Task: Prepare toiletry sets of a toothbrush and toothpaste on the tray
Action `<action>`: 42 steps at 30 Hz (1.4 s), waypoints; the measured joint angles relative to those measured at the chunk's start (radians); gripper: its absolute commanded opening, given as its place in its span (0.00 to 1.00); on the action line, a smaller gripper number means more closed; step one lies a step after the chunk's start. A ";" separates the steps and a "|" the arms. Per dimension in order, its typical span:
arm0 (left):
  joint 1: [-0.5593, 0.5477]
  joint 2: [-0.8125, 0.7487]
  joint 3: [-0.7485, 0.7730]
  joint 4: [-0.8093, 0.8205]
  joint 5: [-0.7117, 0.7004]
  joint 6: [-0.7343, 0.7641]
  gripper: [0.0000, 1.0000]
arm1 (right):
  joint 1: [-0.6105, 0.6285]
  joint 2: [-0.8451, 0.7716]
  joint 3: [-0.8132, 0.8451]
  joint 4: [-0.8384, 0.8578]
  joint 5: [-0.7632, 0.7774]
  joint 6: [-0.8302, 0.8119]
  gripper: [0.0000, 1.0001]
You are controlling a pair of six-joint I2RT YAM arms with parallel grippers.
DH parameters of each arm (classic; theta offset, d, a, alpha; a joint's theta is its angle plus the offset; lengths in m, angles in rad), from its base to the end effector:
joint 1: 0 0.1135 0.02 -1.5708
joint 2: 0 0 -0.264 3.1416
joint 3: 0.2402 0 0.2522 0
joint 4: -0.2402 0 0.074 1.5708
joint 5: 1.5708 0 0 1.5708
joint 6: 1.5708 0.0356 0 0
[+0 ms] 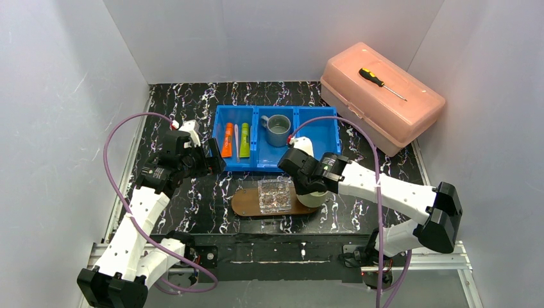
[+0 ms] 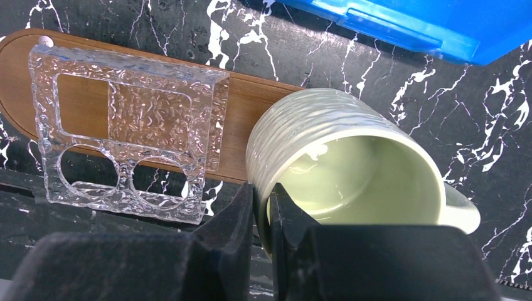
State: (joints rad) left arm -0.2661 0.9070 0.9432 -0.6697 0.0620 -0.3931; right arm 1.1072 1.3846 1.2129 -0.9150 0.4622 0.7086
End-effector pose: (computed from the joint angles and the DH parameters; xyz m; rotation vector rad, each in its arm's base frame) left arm 0.1810 -0.0516 0.3254 -0.1069 2.2347 -0.4322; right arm 0.1358 0.2362 0.2965 -0.3505 2.4647 0.1237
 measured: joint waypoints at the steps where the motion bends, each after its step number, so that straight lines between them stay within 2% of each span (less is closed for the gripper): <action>1: 0.000 0.000 0.000 0.000 0.000 0.000 0.98 | 0.000 0.000 -0.003 0.003 -0.001 0.000 0.01; 40: 0.000 0.000 0.000 -0.001 0.000 0.000 0.98 | 0.001 0.071 -0.085 0.132 -0.047 -0.005 0.01; 42: 0.000 0.000 0.000 -0.001 0.000 0.000 0.98 | 0.001 0.071 -0.086 0.134 -0.047 -0.004 0.05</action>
State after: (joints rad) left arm -0.2661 0.9070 0.9432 -0.6708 0.0620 -0.3931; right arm 1.1084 1.4559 1.1267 -0.7811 0.4152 0.7044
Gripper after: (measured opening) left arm 0.983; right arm 0.194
